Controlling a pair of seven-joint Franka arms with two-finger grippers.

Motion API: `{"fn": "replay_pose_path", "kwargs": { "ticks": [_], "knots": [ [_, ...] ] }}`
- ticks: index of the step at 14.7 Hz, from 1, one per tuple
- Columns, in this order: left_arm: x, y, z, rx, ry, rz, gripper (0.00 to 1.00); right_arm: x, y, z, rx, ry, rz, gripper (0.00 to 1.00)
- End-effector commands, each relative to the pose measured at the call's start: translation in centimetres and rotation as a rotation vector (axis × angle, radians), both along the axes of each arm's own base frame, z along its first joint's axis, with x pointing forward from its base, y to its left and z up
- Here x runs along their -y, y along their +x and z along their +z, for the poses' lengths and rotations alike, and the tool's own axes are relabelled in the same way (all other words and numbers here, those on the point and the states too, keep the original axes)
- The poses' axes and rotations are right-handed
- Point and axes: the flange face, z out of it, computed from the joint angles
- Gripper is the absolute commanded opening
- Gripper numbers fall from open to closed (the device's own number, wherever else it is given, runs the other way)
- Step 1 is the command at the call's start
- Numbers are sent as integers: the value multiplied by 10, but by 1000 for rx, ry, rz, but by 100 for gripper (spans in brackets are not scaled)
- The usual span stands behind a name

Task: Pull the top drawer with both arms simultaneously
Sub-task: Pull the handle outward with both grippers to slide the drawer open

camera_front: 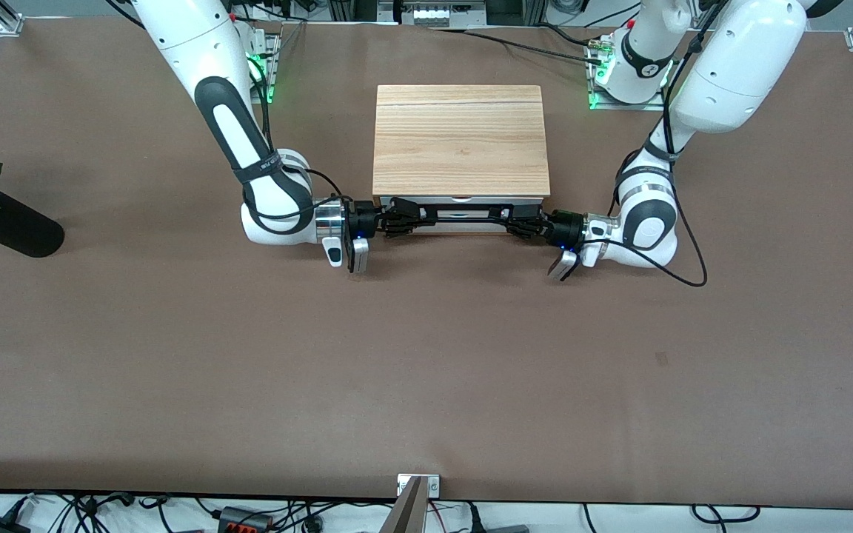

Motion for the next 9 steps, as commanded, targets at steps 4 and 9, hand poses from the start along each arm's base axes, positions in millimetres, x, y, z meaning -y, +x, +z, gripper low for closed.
{"fn": "replay_pose_path", "kwargs": {
  "ticks": [4, 9],
  "knots": [
    [-9, 3, 2, 0, 9, 48, 1, 2, -4, 6, 28, 41, 6, 16],
    [-9, 15, 7, 11, 6, 56, 1, 5, 15, 16, 94, 61, -7, 16]
  ]
}}
